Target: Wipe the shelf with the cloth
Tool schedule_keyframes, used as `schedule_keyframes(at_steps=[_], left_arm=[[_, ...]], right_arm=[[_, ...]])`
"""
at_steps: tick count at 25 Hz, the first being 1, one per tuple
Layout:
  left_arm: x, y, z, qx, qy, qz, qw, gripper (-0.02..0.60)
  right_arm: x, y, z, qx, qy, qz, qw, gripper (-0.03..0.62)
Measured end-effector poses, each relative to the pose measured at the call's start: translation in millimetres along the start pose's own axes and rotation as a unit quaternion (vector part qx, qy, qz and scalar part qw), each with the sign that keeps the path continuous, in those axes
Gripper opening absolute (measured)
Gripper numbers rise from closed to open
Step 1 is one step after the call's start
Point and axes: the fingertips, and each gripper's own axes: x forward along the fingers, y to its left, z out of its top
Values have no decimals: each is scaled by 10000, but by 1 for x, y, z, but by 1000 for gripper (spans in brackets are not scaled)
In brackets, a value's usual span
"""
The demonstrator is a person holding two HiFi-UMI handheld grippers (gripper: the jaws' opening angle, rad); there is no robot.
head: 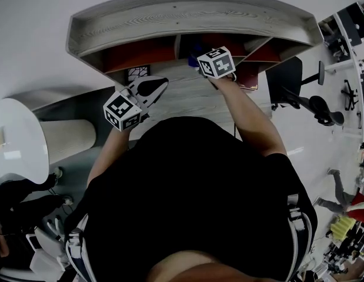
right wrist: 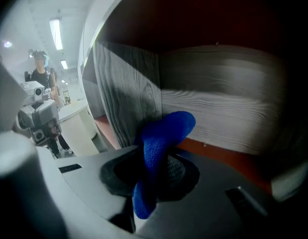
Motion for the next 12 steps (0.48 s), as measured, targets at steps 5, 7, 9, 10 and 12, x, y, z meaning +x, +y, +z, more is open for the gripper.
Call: schedule_keyframes(at_steps=[5,7,9,10,12], left_arm=[[8,-8,1,21,118,-163,9998,17],[10,-8,2,37,124,-193,9997,17],[13,-9,3,58,128,-210,9997,17],[14,-10,3,66,130,-221,9996,17],[18,-12,5,82,136,-256,9995,17]], right_arm=[[-29,5,3,25,-189,28,9998,55],[-45,5,4,0,-300,-1,9996,55],[-61,3,5,-17,-415,-45,9991,55],[-69,3,5,-27,-464,-75,9989,55],[-83,1,4,-78,-534,-164,9984,55]])
